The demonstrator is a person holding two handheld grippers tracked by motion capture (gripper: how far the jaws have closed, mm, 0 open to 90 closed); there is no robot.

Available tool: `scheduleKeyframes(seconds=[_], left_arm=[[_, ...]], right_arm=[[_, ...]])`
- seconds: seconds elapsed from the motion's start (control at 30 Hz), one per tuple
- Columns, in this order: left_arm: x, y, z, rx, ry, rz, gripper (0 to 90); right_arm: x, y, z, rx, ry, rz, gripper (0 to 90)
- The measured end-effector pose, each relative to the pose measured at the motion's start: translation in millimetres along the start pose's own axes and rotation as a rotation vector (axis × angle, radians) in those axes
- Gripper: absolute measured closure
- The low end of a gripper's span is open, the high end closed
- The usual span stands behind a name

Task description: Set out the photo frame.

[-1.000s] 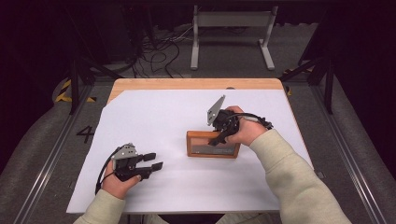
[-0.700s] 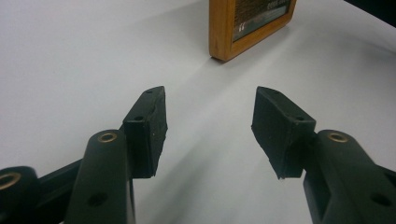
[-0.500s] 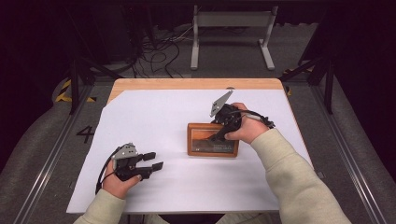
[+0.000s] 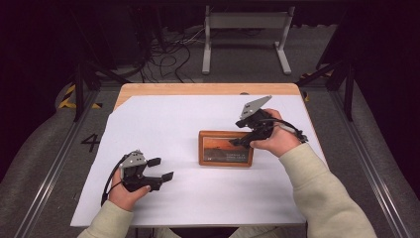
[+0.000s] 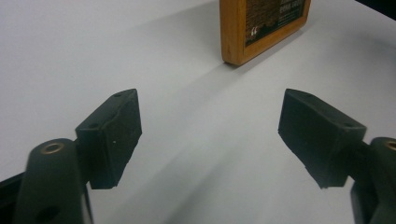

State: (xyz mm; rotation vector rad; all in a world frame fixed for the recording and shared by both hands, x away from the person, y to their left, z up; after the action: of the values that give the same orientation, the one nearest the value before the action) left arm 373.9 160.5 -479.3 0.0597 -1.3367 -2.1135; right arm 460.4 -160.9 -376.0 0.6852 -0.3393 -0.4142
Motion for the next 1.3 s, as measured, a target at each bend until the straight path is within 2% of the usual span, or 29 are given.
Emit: scheduleKeyframes(seconds=[0.07, 0.2, 0.4, 0.53, 0.57, 0.6, 0.77, 0.83, 0.9, 1.0, 1.07, 1.13, 1.17, 1.2, 1.3], left_arm=[[-1.2, -0.4, 1.4, -0.003, 0.024, -0.008, 18.3], [-1.1, 1.8, 3.8, 0.002, 0.037, -0.017, 17.7], [-5.2, 0.9, 9.4, 0.012, 0.046, -0.013, 10.5], [-7.3, 0.5, 14.9, 0.033, 0.051, -0.009, 6.6], [-8.7, 0.6, 16.0, 0.038, 0.056, -0.023, 6.0], [-8.0, -0.1, 17.0, 0.039, 0.051, -0.015, 5.3], [-7.1, -1.1, 18.6, 0.039, 0.037, -0.023, 2.6], [-8.8, -0.8, 17.7, 0.044, 0.045, -0.038, 2.6], [-8.7, -3.5, 15.7, 0.021, 0.04, -0.025, 2.9], [-10.1, -4.4, 14.7, 0.019, 0.049, -0.03, 2.8], [-10.1, -5.3, 14.3, 0.016, 0.048, -0.023, 2.8], [-11.8, -5.3, 14.4, 0.019, 0.056, -0.034, 2.8], [-12.1, -5.6, 14.5, 0.019, 0.057, -0.031, 2.8], [-12.1, -6.2, 14.4, 0.02, 0.058, -0.023, 2.8], [-14.0, -6.2, 15.0, 0.025, 0.069, -0.032, 2.8]], right_arm=[[1.2, -7.8, 13.9, 0.037, -0.024, -0.044, 25.3], [3.5, -25.3, 38.8, 0.097, -0.072, -0.115, 22.6], [0.6, -49.3, 60.9, 0.133, -0.103, -0.156, 19.7], [-2.3, -64.0, 70.9, 0.155, -0.121, -0.191, 17.8], [-2.9, -67.4, 72.9, 0.159, -0.126, -0.201, 17.5], [-3.4, -70.4, 74.6, 0.166, -0.131, -0.209, 17.1], [-7.0, -87.0, 77.5, 0.194, -0.149, -0.255, 16.3], [-7.6, -91.0, 76.9, 0.199, -0.151, -0.265, 16.3], [-9.2, -104.6, 72.4, 0.193, -0.159, -0.281, 16.3], [-9.6, -111.5, 68.7, 0.187, -0.163, -0.286, 16.3], [-9.8, -122.9, 62.6, 0.191, -0.183, -0.304, 15.6], [-10.7, -128.8, 59.4, 0.201, -0.187, -0.317, 15.6], [-10.7, -128.8, 59.4, 0.201, -0.187, -0.317, 15.6], [-12.2, -136.9, 55.3, 0.206, -0.196, -0.327, 15.2], [-12.8, -144.2, 50.8, 0.196, -0.206, -0.33, 15.3]])
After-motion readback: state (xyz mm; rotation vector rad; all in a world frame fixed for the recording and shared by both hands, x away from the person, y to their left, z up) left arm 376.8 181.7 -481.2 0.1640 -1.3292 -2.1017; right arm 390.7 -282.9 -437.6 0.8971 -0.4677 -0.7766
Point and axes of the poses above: each handheld gripper's, and its own axes: z roughly backward along the jaws, y roughly out of its top, x roughly to its right, the point moved 5 cm from there along -z, roughly forward along the jaws, and after that the axes turned 7 degrees about -y, right-handed, at the moved point
